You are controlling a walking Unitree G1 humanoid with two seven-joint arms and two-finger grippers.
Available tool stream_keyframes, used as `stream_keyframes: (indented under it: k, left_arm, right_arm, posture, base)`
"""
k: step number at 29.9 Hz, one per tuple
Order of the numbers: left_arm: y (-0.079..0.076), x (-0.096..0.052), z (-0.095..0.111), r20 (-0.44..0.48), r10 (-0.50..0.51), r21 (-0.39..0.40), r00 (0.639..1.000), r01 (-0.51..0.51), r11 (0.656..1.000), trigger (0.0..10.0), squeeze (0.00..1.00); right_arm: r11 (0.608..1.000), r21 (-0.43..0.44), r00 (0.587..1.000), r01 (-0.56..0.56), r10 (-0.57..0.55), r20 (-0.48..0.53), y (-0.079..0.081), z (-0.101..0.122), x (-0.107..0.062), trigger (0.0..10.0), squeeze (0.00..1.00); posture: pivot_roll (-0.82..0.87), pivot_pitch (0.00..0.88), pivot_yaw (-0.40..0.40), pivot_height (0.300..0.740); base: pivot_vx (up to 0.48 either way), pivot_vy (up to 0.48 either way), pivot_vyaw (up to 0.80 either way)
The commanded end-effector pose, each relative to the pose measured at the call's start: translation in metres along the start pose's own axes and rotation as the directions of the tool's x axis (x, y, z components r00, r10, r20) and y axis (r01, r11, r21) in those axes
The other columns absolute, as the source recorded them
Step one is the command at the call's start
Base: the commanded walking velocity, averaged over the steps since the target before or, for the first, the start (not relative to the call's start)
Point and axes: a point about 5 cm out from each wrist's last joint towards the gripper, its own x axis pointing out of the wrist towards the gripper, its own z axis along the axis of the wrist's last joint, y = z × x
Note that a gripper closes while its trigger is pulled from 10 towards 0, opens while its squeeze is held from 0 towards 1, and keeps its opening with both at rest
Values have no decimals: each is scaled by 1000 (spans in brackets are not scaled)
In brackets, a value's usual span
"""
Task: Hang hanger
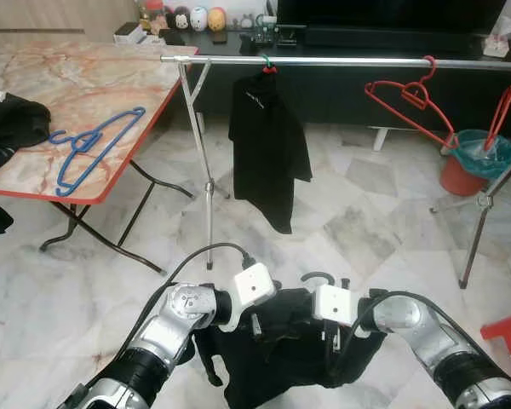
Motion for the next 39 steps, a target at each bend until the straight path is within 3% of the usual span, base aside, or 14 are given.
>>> stream_keyframes:
  k: [1,13,39]
  left_arm:
    - [3,-1,-1,-7,4,-4,1000,-4,1000,0,0]
    - [2,-2,-3,-23,-34,-11,999,34,999,0,0]
    - [1,-4,-3,-24,-57,-14,998,57,998,0,0]
  right_arm:
    - [1000,-7,999,20,-19,42,-4,8,-1,10000,0]
    - [999,-16,998,42,-41,54,-12,14,-5,10000,0]
    - [999,6,996,50,-50,69,-12,16,-6,10000,0]
  posture:
    - [-26,51,13,740]
    - [-29,57,18,740]
    - [-24,53,23,740]
  base:
    - [0,0,0]
    - [0,0,0]
    - [0,0,0]
